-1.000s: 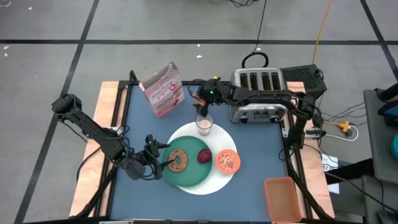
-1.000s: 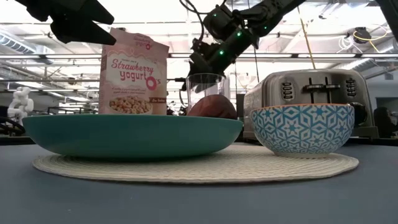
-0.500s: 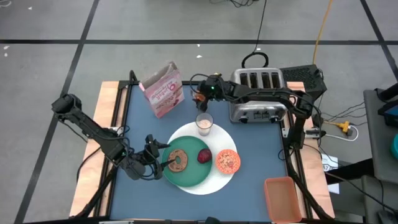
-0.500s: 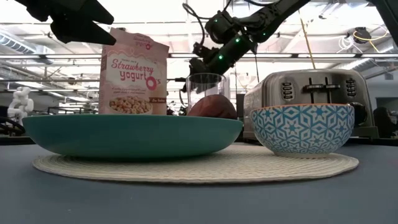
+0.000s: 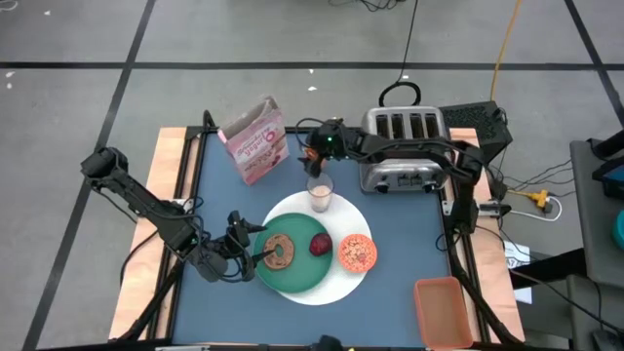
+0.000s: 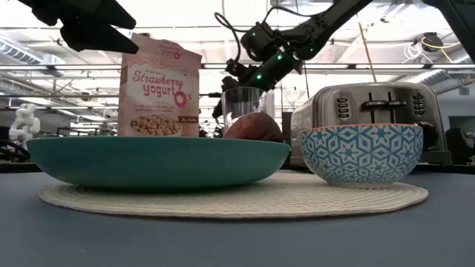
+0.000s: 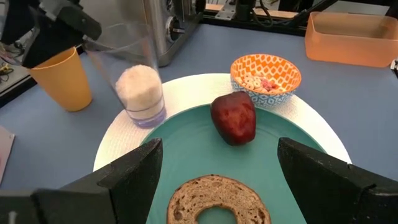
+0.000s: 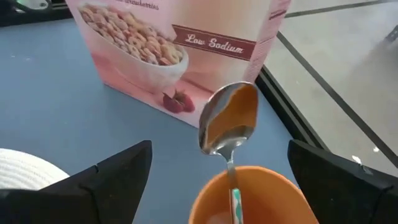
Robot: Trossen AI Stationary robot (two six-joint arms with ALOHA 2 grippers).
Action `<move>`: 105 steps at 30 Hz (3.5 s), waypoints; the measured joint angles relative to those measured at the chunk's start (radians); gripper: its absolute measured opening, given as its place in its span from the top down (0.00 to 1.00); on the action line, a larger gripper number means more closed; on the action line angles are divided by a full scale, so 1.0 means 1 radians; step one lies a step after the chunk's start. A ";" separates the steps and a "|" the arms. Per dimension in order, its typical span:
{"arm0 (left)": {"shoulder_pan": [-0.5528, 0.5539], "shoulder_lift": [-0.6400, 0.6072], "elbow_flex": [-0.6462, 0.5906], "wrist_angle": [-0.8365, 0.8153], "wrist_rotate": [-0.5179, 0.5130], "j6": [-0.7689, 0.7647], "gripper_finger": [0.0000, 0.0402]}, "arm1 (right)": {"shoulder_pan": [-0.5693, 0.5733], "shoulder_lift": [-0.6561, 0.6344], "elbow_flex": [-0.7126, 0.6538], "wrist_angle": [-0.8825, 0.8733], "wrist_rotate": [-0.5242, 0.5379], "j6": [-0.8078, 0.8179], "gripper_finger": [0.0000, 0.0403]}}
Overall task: Arrange a breakfast setting
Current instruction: Put the spoon beside the orange bowl
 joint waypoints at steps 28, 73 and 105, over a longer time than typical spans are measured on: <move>0.000 0.000 0.000 0.000 0.000 -0.006 0.20 | 0.022 -0.059 -0.002 0.024 0.003 -0.032 0.09; 0.000 0.000 0.000 0.001 0.000 -0.008 0.20 | -0.097 0.009 -0.001 0.020 -0.258 -0.040 0.09; 0.006 0.000 0.000 0.001 0.000 0.000 0.20 | -0.104 0.071 -0.001 0.138 -0.259 -0.023 0.09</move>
